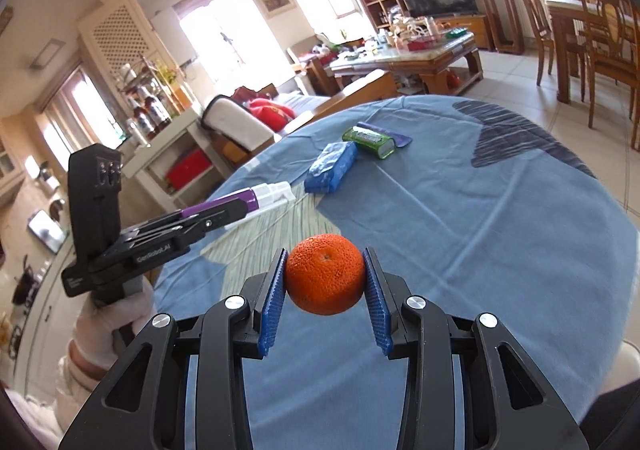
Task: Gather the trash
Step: 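Carry the purple bottle and orange over the black bin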
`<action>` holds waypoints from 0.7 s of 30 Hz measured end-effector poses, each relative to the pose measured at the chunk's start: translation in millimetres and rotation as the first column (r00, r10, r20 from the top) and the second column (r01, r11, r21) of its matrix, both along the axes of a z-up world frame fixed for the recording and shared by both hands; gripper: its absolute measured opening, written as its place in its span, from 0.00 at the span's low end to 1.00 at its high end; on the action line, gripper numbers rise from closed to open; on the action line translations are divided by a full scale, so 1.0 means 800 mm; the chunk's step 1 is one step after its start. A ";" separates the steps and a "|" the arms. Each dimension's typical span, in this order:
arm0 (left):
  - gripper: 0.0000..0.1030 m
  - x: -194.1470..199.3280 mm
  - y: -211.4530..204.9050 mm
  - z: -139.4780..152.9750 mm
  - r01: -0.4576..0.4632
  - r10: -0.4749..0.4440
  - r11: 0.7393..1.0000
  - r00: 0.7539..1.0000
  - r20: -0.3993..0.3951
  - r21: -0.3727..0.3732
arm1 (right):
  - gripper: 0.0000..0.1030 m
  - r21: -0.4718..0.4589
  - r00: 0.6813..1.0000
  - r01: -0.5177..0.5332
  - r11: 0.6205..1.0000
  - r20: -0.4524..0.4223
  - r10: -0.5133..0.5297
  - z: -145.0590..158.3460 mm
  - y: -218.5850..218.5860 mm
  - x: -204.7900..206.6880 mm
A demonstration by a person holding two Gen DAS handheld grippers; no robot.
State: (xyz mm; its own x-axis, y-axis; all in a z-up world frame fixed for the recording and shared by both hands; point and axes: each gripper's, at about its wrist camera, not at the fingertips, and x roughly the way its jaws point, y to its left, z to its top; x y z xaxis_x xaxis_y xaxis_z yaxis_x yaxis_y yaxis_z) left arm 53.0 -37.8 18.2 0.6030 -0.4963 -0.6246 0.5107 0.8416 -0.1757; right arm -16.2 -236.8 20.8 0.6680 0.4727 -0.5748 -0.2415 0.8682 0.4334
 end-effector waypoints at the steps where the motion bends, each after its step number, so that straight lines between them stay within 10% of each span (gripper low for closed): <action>1: 0.24 -0.009 -0.009 0.004 0.016 -0.016 1.000 1.000 0.012 -0.002 | 0.36 0.002 1.000 0.008 1.000 0.008 -0.008 0.003 -0.007 -0.009; 21: 0.24 -0.126 -0.191 0.002 0.331 -0.330 0.943 0.943 0.042 -0.033 | 0.37 -0.006 0.976 0.208 0.978 0.070 -0.207 0.026 -0.156 -0.168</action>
